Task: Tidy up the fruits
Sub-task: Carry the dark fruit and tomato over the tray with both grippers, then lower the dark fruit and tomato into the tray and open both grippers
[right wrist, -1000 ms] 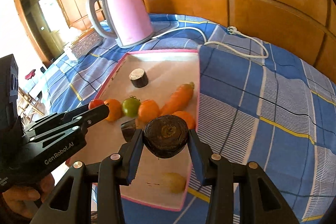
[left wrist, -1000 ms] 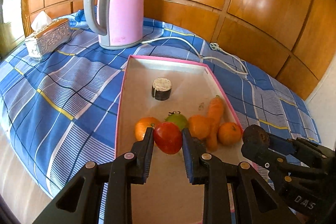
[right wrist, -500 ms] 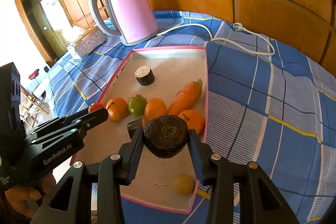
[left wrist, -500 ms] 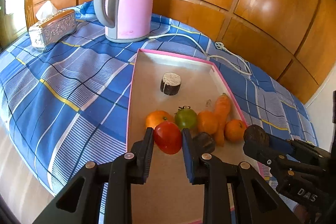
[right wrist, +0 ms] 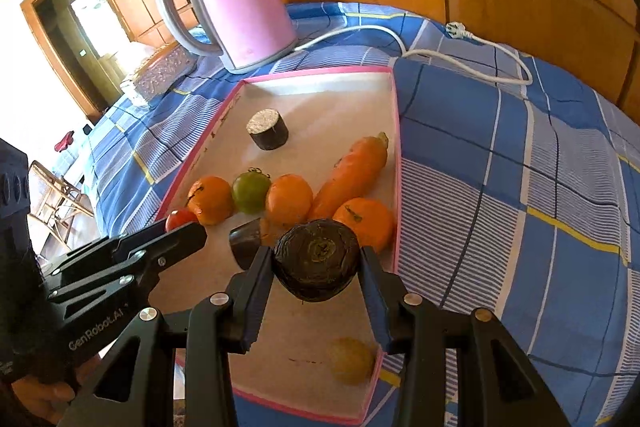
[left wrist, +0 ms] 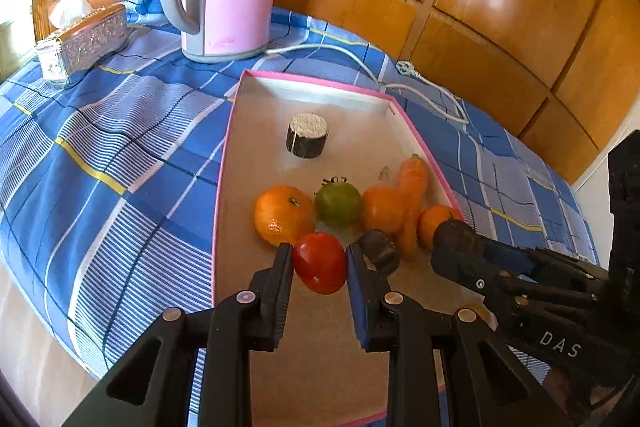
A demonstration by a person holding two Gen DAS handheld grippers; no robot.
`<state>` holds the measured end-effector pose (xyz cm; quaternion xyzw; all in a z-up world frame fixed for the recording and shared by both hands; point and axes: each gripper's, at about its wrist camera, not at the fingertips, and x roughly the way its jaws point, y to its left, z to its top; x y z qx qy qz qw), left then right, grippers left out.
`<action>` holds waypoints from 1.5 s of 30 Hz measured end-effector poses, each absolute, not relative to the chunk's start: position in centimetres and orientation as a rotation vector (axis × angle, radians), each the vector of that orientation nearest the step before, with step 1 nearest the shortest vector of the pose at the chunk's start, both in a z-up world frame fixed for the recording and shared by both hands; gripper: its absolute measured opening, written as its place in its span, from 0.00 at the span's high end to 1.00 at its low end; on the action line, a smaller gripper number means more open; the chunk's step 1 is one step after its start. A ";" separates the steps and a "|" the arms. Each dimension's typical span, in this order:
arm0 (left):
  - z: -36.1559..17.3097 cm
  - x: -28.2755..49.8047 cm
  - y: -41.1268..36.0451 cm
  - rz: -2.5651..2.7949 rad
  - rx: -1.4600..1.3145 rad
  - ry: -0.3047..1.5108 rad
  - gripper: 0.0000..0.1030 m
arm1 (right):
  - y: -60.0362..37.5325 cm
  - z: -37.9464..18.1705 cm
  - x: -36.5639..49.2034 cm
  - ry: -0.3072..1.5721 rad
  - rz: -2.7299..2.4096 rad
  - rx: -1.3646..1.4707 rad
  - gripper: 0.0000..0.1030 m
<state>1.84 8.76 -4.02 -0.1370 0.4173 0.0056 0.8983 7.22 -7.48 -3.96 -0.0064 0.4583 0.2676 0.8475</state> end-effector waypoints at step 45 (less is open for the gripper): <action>-4.7 1.5 8.4 0.061 -0.258 0.870 0.62 | -7.4 -5.4 5.4 0.957 0.549 -0.080 0.73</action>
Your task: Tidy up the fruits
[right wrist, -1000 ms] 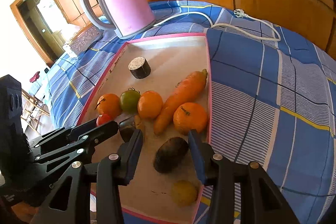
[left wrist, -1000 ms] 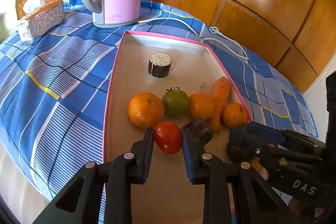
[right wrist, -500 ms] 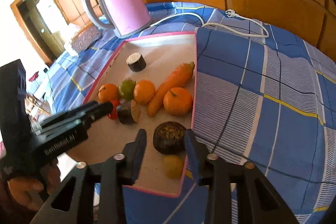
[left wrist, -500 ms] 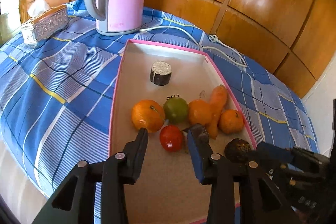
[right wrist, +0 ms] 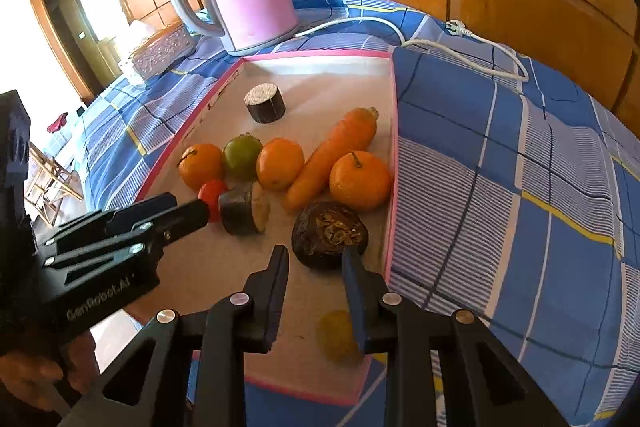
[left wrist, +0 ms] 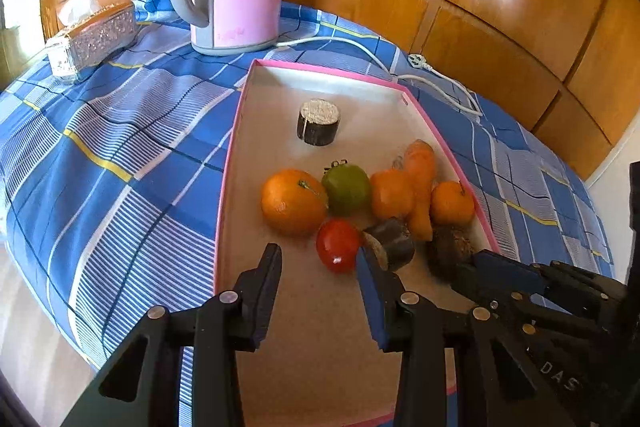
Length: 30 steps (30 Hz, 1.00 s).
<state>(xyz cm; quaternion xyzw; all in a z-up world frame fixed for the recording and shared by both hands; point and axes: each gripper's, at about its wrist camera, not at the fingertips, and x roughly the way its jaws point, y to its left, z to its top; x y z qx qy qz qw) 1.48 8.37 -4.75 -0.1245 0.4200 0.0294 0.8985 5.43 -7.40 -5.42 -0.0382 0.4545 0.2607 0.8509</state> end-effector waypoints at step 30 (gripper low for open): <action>-0.8 -1.5 7.1 0.149 -0.181 0.727 0.38 | -9.2 -3.2 2.8 0.852 0.416 -0.048 0.68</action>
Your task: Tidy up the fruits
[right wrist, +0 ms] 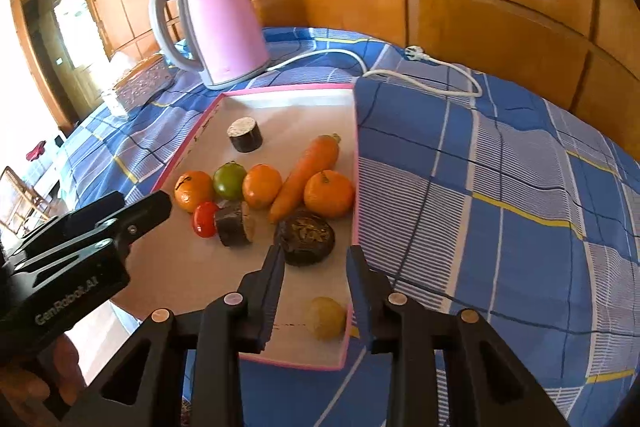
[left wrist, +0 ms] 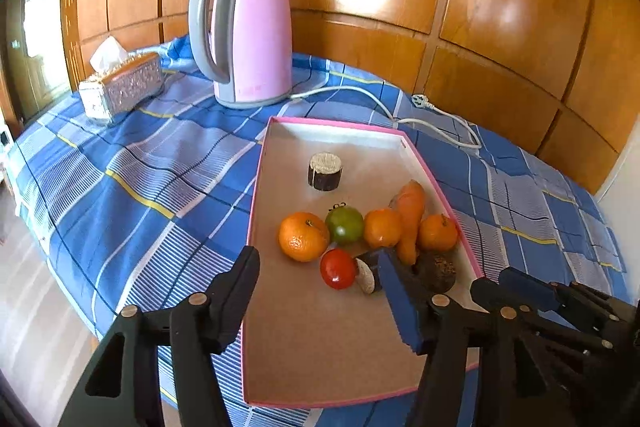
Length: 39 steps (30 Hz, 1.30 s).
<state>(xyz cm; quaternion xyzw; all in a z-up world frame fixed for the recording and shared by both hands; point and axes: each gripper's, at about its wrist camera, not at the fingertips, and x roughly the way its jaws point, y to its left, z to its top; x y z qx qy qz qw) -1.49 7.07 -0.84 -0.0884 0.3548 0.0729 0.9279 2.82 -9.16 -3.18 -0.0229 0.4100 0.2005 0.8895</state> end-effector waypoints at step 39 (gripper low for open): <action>-0.3 -2.8 6.4 0.191 -0.148 0.698 0.13 | -9.6 -2.8 1.8 0.822 0.377 -0.066 0.68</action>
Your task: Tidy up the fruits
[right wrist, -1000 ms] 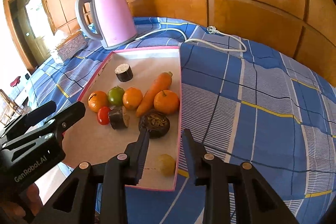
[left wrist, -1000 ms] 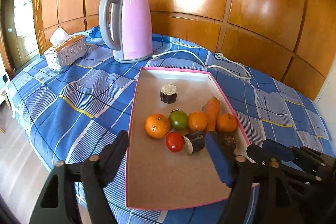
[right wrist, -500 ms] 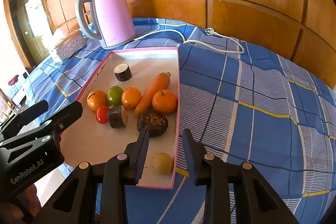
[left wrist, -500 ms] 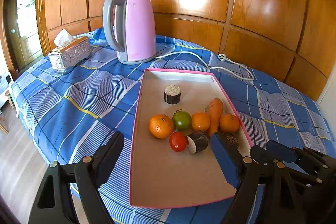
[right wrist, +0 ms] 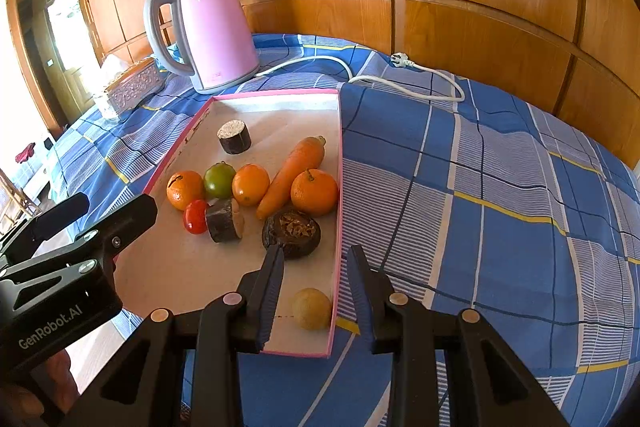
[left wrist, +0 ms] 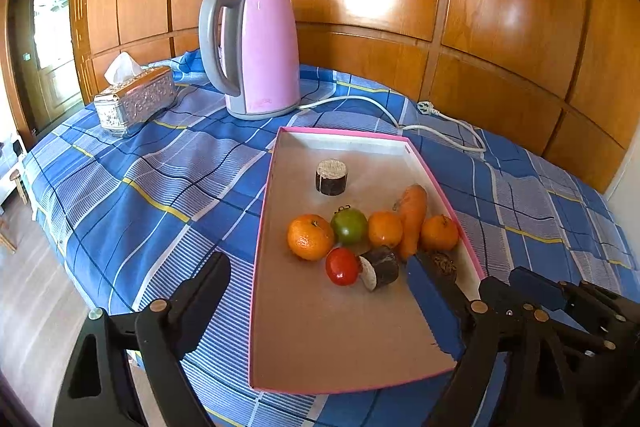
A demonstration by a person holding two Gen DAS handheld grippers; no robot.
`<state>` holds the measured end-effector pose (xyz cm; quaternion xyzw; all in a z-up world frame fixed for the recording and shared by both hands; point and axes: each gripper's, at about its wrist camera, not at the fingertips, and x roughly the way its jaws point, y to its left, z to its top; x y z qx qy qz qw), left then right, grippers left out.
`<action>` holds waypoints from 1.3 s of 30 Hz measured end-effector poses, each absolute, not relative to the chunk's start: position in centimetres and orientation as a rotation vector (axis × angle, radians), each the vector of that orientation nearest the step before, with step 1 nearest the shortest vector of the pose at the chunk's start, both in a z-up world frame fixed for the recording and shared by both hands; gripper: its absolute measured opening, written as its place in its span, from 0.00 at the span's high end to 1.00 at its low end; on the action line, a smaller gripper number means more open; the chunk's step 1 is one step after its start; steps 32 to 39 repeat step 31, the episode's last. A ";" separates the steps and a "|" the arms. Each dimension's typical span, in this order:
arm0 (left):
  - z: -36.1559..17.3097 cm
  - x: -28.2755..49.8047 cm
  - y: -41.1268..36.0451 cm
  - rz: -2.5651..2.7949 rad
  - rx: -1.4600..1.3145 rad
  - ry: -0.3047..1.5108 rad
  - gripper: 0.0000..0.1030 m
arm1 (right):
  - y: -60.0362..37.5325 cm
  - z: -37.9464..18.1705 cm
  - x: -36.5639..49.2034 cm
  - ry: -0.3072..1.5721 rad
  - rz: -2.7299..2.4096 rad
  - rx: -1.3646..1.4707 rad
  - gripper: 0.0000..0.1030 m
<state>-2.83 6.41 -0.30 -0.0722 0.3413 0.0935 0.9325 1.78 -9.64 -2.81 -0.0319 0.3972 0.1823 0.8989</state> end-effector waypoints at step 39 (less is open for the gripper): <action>-0.2 -3.0 6.6 0.177 -0.153 0.676 0.12 | -9.8 -3.2 1.5 0.825 0.371 -0.057 0.68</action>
